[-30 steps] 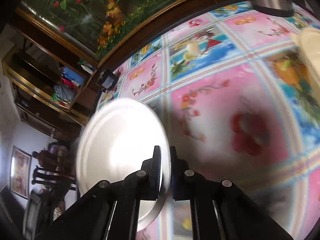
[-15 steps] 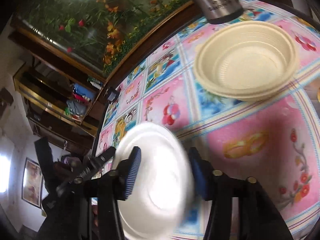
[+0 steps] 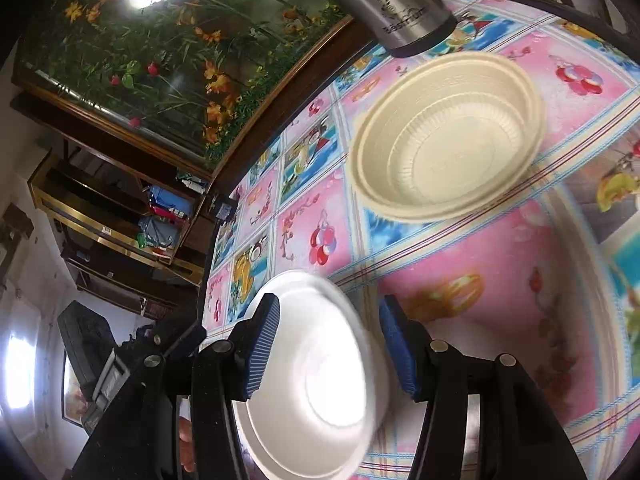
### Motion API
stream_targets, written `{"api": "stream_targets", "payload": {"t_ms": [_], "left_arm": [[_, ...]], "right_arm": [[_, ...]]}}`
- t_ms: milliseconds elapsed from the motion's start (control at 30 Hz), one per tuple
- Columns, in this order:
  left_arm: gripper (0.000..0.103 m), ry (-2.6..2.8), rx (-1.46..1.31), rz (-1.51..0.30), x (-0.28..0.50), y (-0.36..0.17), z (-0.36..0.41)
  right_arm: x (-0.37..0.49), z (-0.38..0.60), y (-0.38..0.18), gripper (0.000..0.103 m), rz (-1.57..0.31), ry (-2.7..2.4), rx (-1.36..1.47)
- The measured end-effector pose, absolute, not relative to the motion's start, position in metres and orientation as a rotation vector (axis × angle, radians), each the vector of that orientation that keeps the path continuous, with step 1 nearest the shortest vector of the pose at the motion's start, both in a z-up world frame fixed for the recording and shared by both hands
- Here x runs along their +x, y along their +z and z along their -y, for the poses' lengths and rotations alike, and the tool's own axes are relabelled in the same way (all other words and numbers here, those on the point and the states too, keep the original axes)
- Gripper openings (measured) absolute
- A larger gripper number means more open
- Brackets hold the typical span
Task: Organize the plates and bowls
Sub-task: 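Lift the white bowl off the table with the right gripper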
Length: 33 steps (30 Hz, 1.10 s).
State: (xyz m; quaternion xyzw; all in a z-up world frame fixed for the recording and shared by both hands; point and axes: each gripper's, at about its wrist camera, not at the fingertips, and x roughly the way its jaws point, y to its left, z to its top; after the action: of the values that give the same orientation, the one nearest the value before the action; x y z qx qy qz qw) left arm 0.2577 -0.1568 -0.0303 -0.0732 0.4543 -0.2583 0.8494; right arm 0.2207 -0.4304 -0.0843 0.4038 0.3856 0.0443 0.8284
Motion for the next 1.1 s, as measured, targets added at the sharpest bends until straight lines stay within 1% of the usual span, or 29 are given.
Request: {"api": "stream_targets", "payload": {"t_ms": [267, 567, 833, 900, 967, 1000, 1067, 1100], "left_arm": [[0.103, -0.522, 0.017, -1.026, 0.247, -0.046, 0.186], [0.103, -0.463, 0.086, -1.057, 0.246, -0.058, 0.184], [0.103, -0.425, 0.107, -1.030, 0.246, -0.062, 0.185], [0.096, -0.409, 0.114, -1.018, 0.246, -0.062, 0.185], [0.086, -0.392, 0.118, -1.002, 0.245, -0.062, 0.185], [0.083, -0.387, 0.122, -0.996, 0.245, -0.062, 0.186], [0.070, -0.384, 0.131, -0.987, 0.244, -0.062, 0.188], [0.068, -0.382, 0.134, -0.985, 0.243, -0.062, 0.189]], "right_arm": [[0.207, 0.445, -0.084, 0.056, -0.803, 0.113, 0.893], [0.207, 0.432, -0.089, 0.057, -0.852, 0.132, 0.861], [0.203, 0.429, -0.090, 0.057, -0.859, 0.121, 0.846], [0.202, 0.429, -0.091, 0.057, -0.860, 0.113, 0.841], [0.202, 0.429, -0.091, 0.057, -0.863, 0.112, 0.842], [0.204, 0.429, -0.092, 0.057, -0.863, 0.112, 0.842], [0.203, 0.429, -0.091, 0.057, -0.858, 0.110, 0.840], [0.203, 0.429, -0.090, 0.057, -0.854, 0.110, 0.837]]}}
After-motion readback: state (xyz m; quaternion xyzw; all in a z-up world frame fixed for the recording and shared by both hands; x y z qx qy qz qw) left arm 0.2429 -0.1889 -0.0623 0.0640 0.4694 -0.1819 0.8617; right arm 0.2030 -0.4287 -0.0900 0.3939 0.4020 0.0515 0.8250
